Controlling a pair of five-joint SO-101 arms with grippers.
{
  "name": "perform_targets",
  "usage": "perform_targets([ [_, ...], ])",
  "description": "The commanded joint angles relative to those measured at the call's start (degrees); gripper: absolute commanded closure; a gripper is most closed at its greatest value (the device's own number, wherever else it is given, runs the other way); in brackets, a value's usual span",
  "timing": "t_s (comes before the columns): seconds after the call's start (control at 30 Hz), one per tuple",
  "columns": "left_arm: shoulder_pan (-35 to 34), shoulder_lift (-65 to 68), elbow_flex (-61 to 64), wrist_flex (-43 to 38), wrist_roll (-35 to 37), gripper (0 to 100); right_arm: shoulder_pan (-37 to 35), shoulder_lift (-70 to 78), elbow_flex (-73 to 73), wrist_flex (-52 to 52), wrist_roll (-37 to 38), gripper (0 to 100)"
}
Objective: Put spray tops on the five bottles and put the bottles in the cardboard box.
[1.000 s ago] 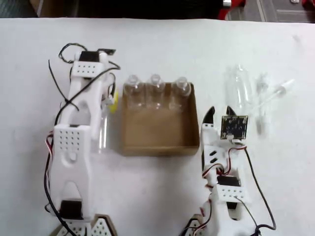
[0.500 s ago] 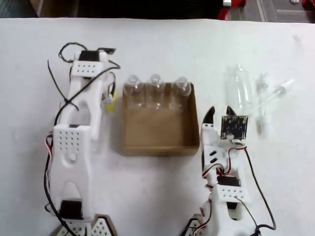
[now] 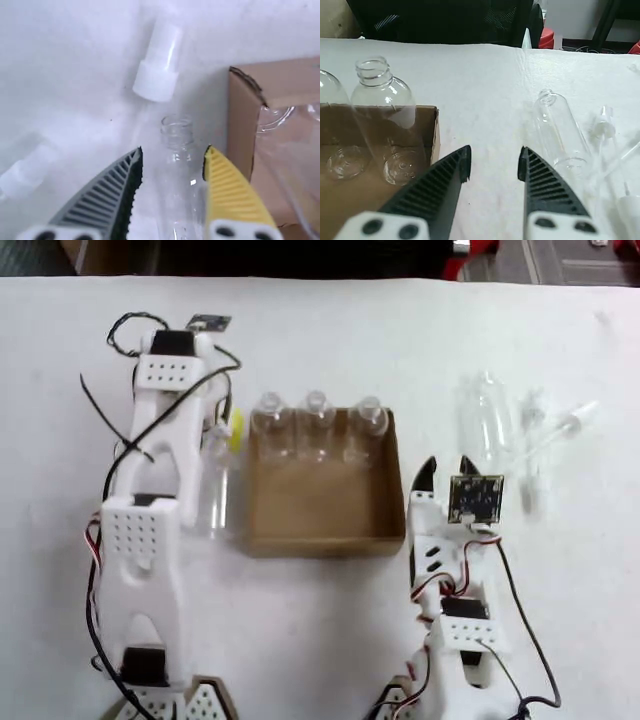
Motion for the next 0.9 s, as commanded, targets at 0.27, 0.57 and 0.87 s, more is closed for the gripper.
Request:
perform_targets([
  [0.27, 0.7, 0.2, -2.4, 0.4, -2.8, 82, -0.7, 0.6, -1.1, 0.1, 0.8, 85.4],
  [0.57, 1.8, 1.2, -2.5, -1.0, -2.8, 82, -0.7, 0.6, -1.1, 0.1, 0.8, 85.4],
  [0.87, 1.5, 1.3, -2.5, -1.2, -2.8, 82, -0.7, 0.6, -1.1, 0.1, 0.8, 85.4],
])
